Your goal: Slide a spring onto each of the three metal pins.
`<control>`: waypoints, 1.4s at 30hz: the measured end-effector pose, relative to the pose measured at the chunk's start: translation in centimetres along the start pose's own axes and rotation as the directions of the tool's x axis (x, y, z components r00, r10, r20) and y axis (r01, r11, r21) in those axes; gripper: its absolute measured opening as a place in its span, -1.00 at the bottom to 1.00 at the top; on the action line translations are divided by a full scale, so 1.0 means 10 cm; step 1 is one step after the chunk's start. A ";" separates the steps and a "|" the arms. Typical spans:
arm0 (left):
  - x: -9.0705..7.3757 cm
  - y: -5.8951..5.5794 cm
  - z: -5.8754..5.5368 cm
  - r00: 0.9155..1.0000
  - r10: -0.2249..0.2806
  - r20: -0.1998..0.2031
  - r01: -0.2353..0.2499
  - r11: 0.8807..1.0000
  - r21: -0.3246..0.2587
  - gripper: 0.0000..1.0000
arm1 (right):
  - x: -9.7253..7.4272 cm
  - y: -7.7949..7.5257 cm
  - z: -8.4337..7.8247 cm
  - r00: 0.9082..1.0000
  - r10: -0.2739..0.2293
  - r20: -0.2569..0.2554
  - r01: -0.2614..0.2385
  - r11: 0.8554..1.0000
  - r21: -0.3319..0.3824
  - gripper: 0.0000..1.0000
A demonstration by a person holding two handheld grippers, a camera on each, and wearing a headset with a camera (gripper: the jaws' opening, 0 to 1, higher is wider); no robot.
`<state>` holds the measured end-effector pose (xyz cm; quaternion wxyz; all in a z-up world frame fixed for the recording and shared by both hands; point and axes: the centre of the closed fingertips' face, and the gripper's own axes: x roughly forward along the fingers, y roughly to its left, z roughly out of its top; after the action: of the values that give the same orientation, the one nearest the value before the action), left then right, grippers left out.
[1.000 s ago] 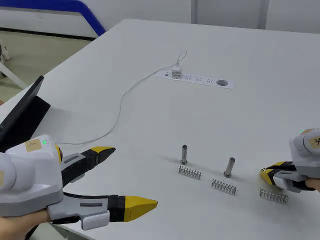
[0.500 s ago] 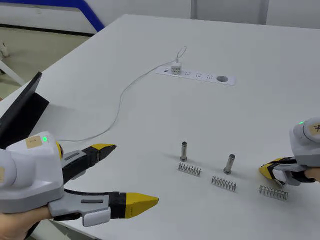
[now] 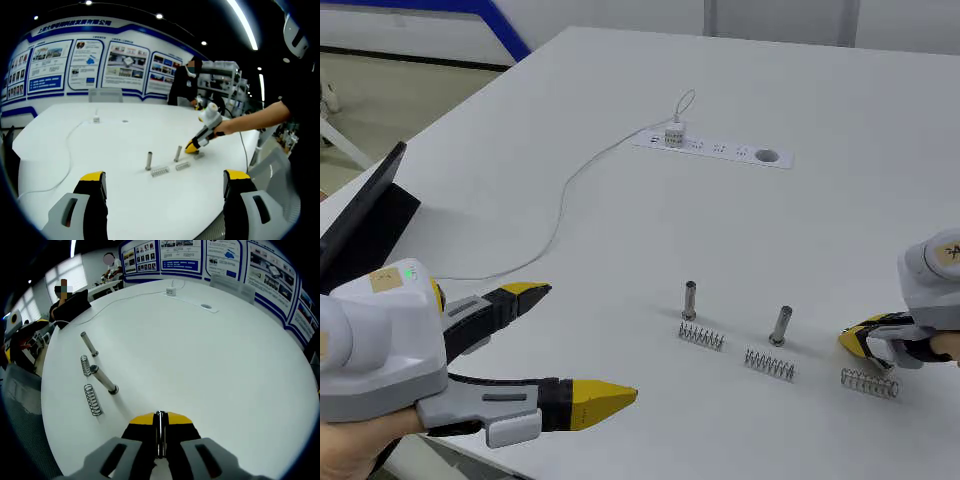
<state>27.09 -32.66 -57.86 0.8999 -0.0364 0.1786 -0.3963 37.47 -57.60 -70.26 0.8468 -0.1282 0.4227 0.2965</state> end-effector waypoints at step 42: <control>0.03 -0.09 0.00 1.000 -0.016 0.013 0.016 1.000 0.003 0.96 | -0.32 -0.07 0.17 0.983 -0.057 0.172 0.055 0.998 0.020 -0.87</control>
<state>26.65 -33.54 -57.79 0.8979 -0.0392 0.1719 -0.4033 37.48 -58.61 -66.66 0.8892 -0.1072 0.3463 0.2792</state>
